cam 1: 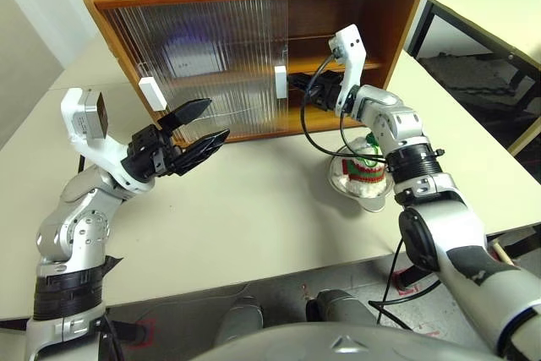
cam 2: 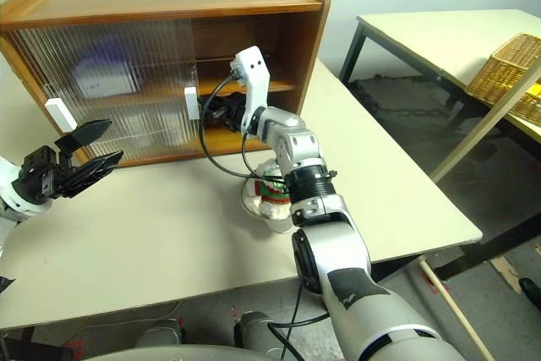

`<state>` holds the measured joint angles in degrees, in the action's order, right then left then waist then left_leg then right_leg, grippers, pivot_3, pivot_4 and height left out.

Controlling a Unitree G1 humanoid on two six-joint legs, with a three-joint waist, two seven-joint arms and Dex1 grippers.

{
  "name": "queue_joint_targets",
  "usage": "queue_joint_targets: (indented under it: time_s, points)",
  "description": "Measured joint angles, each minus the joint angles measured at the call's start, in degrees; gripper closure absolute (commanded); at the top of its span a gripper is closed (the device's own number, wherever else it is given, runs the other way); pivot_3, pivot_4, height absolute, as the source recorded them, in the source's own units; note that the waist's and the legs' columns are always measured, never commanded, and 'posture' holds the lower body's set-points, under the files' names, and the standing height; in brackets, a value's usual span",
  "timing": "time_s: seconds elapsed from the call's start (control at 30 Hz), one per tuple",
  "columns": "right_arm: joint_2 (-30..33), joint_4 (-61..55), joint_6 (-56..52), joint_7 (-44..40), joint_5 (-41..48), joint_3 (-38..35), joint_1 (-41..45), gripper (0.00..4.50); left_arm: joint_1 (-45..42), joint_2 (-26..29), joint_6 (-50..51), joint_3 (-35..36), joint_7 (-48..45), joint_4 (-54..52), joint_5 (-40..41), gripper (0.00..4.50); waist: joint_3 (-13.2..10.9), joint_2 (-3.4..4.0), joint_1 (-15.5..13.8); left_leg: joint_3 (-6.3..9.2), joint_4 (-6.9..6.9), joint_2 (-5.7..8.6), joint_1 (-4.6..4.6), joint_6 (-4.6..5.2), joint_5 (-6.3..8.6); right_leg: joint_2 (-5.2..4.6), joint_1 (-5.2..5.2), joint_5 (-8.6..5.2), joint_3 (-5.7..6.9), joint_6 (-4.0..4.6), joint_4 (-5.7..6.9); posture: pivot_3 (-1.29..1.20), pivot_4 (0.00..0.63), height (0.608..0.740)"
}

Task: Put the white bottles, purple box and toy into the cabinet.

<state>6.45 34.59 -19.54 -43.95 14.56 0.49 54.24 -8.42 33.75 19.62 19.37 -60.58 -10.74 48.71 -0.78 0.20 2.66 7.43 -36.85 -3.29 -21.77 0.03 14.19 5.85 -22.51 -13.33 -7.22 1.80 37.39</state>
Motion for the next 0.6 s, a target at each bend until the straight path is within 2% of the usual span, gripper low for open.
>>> queue_joint_targets:
  time_s: [0.13,0.2,0.27,0.57,0.6]
  points:
    - [0.58,-0.07,0.05,-0.05,-0.01,0.07,0.52,4.46,0.07,1.17,-0.91,-0.29,-1.61,0.26,-2.01,0.00,0.00,0.00,-0.09,-0.01,0.01,-0.29,0.01,-0.01,0.01,0.43,-0.03,0.02,0.13,0.08,0.01,-0.01,0.013,0.740]
    - [1.41,-0.81,-0.05,-0.52,0.00,0.27,0.48,4.09,0.31,1.32,-1.27,-0.47,-2.55,0.62,-2.26,0.00,0.00,0.00,-0.28,-0.01,0.04,-0.39,0.00,0.00,0.00,0.56,-0.06,0.21,0.19,0.44,0.01,-0.01,0.013,0.740]
    - [3.32,-3.04,-0.83,-1.13,0.07,0.31,0.32,3.50,0.55,1.36,-1.37,-0.51,-3.13,0.82,-2.63,0.00,0.00,0.00,-0.52,0.00,0.03,-0.45,0.00,0.01,0.00,0.65,-0.06,0.25,0.20,0.54,0.02,-0.02,0.013,0.740]
    - [12.07,-17.44,-7.95,-3.36,3.15,-0.76,-6.80,0.23,0.88,1.43,-2.28,-0.97,-5.33,2.10,-4.41,0.00,0.02,-0.03,-1.02,0.00,-0.16,-0.41,0.00,-0.04,-0.17,0.71,0.08,0.14,0.18,0.58,0.01,-0.04,0.012,0.740]
    - [13.41,-19.63,-8.63,-3.76,3.79,-1.54,-8.07,0.03,0.91,1.46,-2.38,-1.03,-5.62,2.30,-4.45,0.00,0.02,-0.03,-1.03,0.01,-0.20,-0.39,0.00,-0.04,-0.18,0.72,0.11,0.13,0.17,0.55,0.01,-0.04,0.012,0.740]
